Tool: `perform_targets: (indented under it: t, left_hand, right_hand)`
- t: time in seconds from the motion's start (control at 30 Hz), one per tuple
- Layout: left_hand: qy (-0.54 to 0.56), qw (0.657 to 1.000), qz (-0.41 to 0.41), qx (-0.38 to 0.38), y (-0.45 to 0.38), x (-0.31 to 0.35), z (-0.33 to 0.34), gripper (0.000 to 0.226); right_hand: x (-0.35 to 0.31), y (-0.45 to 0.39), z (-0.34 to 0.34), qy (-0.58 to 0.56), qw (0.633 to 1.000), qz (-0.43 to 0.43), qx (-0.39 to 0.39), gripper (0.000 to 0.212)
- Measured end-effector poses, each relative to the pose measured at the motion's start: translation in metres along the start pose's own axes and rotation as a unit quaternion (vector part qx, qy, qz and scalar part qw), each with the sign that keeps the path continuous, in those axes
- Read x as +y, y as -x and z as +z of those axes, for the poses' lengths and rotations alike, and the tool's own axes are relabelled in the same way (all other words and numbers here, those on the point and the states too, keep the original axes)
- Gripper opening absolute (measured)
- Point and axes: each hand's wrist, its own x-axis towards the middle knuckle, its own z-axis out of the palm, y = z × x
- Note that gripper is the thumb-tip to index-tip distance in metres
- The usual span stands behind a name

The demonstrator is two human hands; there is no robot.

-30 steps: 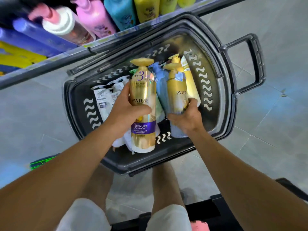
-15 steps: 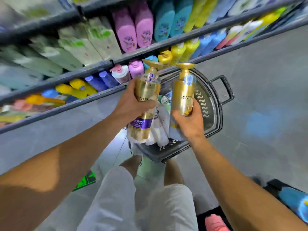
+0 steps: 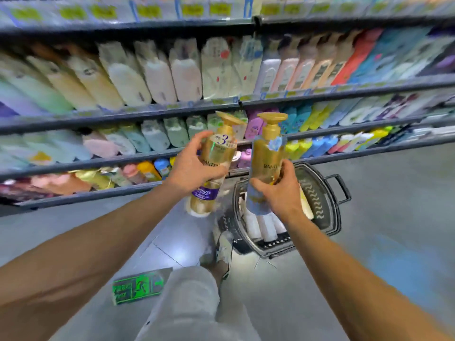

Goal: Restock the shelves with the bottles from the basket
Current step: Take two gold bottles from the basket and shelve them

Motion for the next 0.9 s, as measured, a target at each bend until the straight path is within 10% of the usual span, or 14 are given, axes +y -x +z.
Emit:
perform_targets:
  t: [0.9]
  left_hand:
    - [-0.004, 0.968, 0.095, 0.234, 0.228, -0.052, -0.502, 0.079]
  right_hand:
    - [-0.27, 0.219, 0.387, 0.036, 0.969, -0.22, -0.102, 0.071]
